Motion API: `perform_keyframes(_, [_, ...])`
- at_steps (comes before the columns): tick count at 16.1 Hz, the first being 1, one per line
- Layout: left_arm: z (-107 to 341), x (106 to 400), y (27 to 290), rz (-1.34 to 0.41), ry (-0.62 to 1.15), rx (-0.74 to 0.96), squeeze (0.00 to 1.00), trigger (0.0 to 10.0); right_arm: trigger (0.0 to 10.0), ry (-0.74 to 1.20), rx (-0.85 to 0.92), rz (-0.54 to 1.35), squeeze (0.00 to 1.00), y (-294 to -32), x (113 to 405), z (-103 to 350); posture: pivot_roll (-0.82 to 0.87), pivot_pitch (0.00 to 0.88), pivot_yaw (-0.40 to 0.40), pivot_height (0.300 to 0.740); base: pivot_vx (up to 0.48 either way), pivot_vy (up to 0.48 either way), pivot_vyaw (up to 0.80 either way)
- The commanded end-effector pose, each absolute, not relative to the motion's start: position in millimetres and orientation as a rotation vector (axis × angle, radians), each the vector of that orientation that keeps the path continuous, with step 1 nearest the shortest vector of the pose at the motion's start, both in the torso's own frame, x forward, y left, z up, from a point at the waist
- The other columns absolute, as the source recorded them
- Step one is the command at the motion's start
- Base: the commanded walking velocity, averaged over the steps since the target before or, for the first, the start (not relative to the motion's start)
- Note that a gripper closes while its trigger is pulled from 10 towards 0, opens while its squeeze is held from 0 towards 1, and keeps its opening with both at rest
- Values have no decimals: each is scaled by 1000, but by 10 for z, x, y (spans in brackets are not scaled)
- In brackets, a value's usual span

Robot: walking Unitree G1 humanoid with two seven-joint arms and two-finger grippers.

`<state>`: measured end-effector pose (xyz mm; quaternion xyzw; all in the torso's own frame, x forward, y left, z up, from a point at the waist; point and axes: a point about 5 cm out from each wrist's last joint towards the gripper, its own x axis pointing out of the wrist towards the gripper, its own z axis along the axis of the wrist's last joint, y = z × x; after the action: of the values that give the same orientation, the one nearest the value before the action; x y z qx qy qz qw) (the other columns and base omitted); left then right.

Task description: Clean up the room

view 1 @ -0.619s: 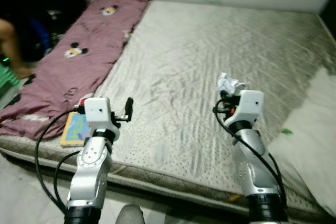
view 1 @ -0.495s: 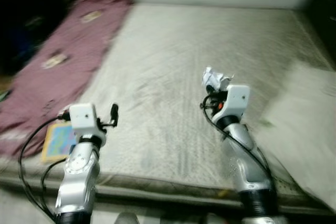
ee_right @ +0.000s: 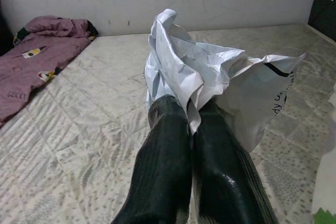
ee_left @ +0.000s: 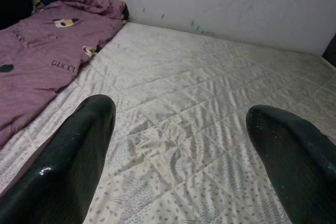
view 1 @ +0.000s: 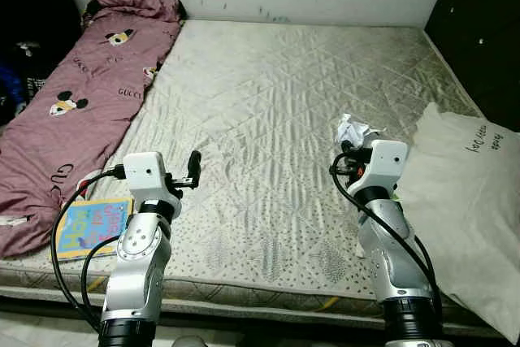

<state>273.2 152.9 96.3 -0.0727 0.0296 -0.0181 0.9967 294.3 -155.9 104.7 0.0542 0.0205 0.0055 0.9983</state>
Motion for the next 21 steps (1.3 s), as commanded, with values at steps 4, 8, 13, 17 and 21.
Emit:
perform_keyframes(4, [932, 2734, 1531, -35, 80, -155, 0, 10000, 10000, 83, 118, -2, 0, -1552, 2954, 992, -128, 0, 21, 740, 0, 166, 0])
perform_keyframes(8, [929, 2743, 1523, -33, 83, -170, 0, 10000, 10000, 89, 129, 38, 0, -1501, 2959, 996, -130, 0, 20, 740, 0, 480, 0])
perform_keyframes(13, [933, 2753, 1522, -31, 83, -181, 0, 10000, 10000, 90, 156, 43, 0, -1492, 2962, 999, -130, 0, 19, 740, 0, 480, -308])
perform_keyframes(17, [934, 2763, 1526, -30, 84, -183, 0, 10000, 10000, 90, 157, 49, 0, -1479, 2968, 1001, -131, 0, 22, 740, 0, 480, 0])
perform_keyframes(21, [950, 2777, 1513, -34, 77, -182, 0, 10000, 10000, 99, 160, 52, 0, -1462, 2974, 986, -127, 0, 22, 740, 0, 480, -298])
